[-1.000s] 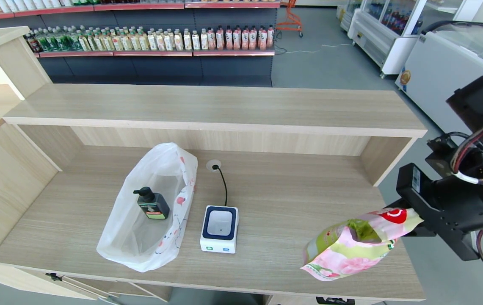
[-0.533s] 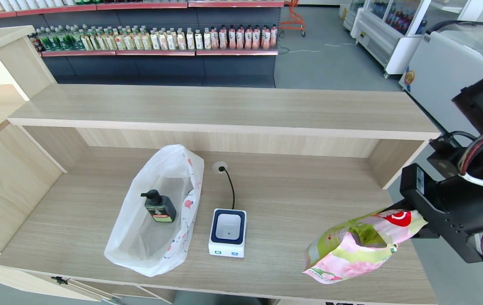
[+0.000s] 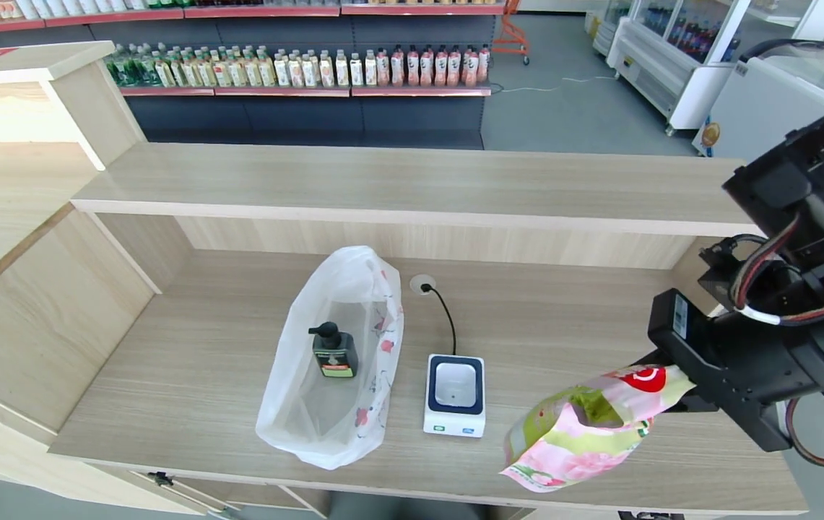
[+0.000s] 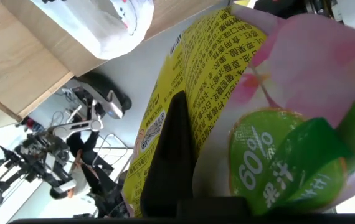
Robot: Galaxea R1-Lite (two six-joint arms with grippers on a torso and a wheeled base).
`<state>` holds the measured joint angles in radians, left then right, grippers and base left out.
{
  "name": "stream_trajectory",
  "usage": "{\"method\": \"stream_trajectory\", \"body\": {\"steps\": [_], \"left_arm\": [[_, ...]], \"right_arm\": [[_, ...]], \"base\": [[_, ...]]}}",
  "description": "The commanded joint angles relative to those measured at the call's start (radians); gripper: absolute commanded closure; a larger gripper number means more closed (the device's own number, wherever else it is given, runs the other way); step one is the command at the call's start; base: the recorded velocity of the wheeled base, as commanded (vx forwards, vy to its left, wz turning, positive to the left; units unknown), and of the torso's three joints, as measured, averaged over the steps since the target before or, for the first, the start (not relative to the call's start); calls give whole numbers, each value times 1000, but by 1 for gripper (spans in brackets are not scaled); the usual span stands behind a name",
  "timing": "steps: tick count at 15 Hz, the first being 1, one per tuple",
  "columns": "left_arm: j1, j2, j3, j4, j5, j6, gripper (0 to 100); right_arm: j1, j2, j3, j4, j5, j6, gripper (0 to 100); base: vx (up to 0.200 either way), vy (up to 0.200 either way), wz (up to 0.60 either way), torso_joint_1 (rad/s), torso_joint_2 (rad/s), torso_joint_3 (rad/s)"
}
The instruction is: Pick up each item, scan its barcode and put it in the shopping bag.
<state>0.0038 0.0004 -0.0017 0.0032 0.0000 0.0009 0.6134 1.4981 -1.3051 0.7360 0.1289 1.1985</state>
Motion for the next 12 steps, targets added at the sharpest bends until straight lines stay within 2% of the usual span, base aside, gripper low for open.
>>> {"method": "stream_trajectory", "body": {"steps": [1, 5, 8, 10, 12], "left_arm": [[1, 0, 0, 0, 0, 1, 0], [1, 0, 0, 0, 0, -1, 0], [1, 0, 0, 0, 0, -1, 0], [1, 0, 0, 0, 0, -1, 0], [1, 0, 0, 0, 0, -1, 0]], "right_arm": [[-17, 74, -6, -3, 0, 0, 100], [-40, 215, -34, -99, 5, 4, 100], [-35, 234, -65, -161, 58, 21, 100], [-41, 231, -60, -158, 57, 44, 100], [-92, 261, -56, -161, 66, 47, 100]], "base": [[0, 0, 0, 0, 0, 0], [0, 0, 0, 0, 0, 0], [0, 0, 0, 0, 0, 0], [0, 0, 0, 0, 0, 0], [0, 0, 0, 0, 0, 0]]}}
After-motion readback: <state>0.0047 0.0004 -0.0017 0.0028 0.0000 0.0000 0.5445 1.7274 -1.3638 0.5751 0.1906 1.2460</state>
